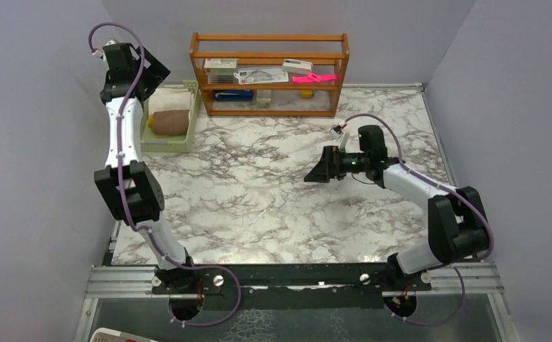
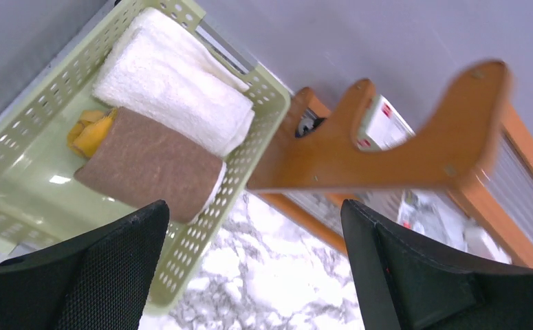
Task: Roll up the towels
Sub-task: Reset both arms
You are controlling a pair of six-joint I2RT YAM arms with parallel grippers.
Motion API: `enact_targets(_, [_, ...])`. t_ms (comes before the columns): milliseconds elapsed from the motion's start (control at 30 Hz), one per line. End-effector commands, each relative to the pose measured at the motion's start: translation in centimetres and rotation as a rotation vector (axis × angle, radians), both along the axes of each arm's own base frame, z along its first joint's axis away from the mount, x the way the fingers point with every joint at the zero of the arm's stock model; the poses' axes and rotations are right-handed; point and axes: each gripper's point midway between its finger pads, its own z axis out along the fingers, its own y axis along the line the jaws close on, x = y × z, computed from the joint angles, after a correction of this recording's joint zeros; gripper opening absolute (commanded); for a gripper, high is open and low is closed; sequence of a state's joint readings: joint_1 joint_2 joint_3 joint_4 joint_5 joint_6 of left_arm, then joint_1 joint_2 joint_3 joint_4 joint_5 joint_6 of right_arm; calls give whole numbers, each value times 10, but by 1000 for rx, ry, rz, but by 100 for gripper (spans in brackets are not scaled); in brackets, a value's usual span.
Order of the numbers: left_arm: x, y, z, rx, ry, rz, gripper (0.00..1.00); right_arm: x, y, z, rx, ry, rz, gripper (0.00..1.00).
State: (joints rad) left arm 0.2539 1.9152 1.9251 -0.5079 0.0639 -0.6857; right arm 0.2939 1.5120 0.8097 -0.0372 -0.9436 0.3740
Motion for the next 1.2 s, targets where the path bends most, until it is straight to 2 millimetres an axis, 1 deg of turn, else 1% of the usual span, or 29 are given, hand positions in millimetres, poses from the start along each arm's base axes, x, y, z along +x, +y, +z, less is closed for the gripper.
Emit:
enact_targets(0, [-54, -33, 25, 58, -33, -185, 99, 37, -16, 30, -101, -86, -230, 100])
enact_targets(33, [-66, -43, 30, 71, -69, -224, 99, 44, -19, 34, -121, -90, -272, 100])
enact_targets(100, [-91, -64, 32, 114, -152, -322, 99, 55, -28, 39, -166, -90, -355, 100])
enact_targets(133, [-106, -76, 30, 129, -188, -363, 99, 61, -33, 41, -188, -92, -396, 100])
enact_targets(200, [-132, -102, 24, 160, -252, -465, 99, 66, -39, 46, -215, -116, -429, 100])
enact_targets(300, [-166, -155, 5, 218, -304, -648, 99, 69, -49, 56, -248, -162, -471, 100])
enact_targets(367, [-185, -189, -15, 262, -301, -745, 99, 72, -60, 64, -276, -202, -524, 100])
enact_targets(400, [-191, -194, -26, 278, -286, -754, 99, 73, -64, 69, -287, -236, -537, 100])
enact_targets(467, [-199, -196, -42, 290, -263, -756, 99, 73, -73, 79, -302, -287, -575, 100])
enact_targets(533, [-204, -193, -45, 305, -258, -749, 99, 71, -78, 86, -299, -334, -599, 100])
enact_targets(600, [-207, -190, -36, 330, -278, -733, 99, 67, -80, 88, -288, -369, -601, 100])
enact_targets(667, [-211, -188, -32, 345, -289, -728, 99, 63, -80, 89, -275, -390, -592, 100])
enact_targets(733, [-214, -185, -36, 343, -272, -713, 99, 60, -80, 88, -275, -397, -589, 100])
enact_targets(867, [-217, -177, -38, 339, -229, -664, 99, 61, -87, 96, -287, -455, -608, 100])
enact_targets(1000, [-218, -178, -33, 337, -229, -676, 99, 64, -91, 100, -328, -474, -604, 100])
enact_targets(1167, [-222, -177, -19, 354, -263, -670, 99, 63, -82, 102, -291, -478, -567, 100])
